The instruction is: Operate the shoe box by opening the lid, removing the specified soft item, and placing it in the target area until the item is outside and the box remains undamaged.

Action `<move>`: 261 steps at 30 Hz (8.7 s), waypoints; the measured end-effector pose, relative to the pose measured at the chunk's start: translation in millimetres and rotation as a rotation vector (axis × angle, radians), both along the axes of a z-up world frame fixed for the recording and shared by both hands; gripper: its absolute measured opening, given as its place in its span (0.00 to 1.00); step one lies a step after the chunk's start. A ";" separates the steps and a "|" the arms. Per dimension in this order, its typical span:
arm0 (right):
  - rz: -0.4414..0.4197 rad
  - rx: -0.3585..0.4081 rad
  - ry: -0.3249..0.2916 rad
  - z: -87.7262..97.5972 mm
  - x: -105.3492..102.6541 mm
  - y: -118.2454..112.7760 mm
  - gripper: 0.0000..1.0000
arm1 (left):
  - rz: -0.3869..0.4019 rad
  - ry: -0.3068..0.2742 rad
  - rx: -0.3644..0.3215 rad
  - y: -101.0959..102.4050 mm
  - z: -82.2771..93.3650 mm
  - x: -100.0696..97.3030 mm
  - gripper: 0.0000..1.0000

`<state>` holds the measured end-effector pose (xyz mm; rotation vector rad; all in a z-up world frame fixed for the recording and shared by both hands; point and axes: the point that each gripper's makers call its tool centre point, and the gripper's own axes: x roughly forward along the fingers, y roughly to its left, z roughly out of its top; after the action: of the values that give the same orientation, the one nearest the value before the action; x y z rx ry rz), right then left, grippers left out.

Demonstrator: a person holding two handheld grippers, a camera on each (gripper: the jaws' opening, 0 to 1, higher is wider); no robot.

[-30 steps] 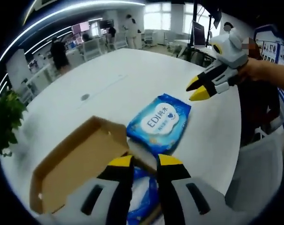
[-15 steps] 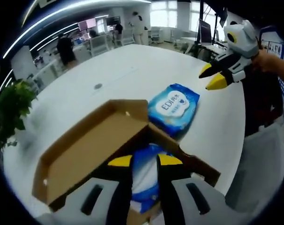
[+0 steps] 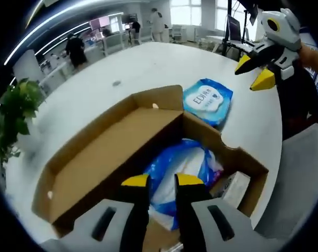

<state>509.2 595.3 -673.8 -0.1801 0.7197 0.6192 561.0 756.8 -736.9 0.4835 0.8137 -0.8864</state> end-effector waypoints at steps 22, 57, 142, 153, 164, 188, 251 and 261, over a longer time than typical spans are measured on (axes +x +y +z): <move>0.221 -0.012 0.028 -10.0 1.6 84.1 0.28 | -0.023 -0.050 -0.003 12.9 -10.5 14.2 0.00; 0.481 -0.170 0.055 -81.1 6.2 166.1 0.10 | 0.034 -0.041 -0.058 19.6 5.5 12.4 0.00; 0.381 -0.201 -0.096 58.2 -9.8 22.6 0.00 | -0.200 -0.077 -0.188 -127.6 130.5 -5.6 0.00; 0.336 -0.220 -0.075 55.1 -8.4 -17.6 0.00 | -0.262 -0.070 -0.177 -167.1 127.0 -5.0 0.00; 0.294 -0.226 -0.062 52.1 -5.0 -59.3 0.00 | -0.300 -0.060 -0.178 -203.8 121.5 -3.6 0.00; 0.236 -0.253 -0.004 32.4 -5.4 -145.9 0.00 | -0.394 -0.003 -0.160 -289.7 94.5 -5.0 0.00; 0.186 -0.364 0.079 -80.3 10.0 -216.4 0.00 | -0.466 0.113 -0.105 -352.8 -9.9 5.5 0.00; 0.174 -0.369 0.078 -81.9 6.4 -214.4 0.00 | -0.484 0.094 -0.095 -354.6 -10.2 3.4 0.00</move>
<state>515.6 380.9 -755.7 -0.5664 0.8974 0.6570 564.4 402.2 -747.1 0.5691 0.7461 -1.3969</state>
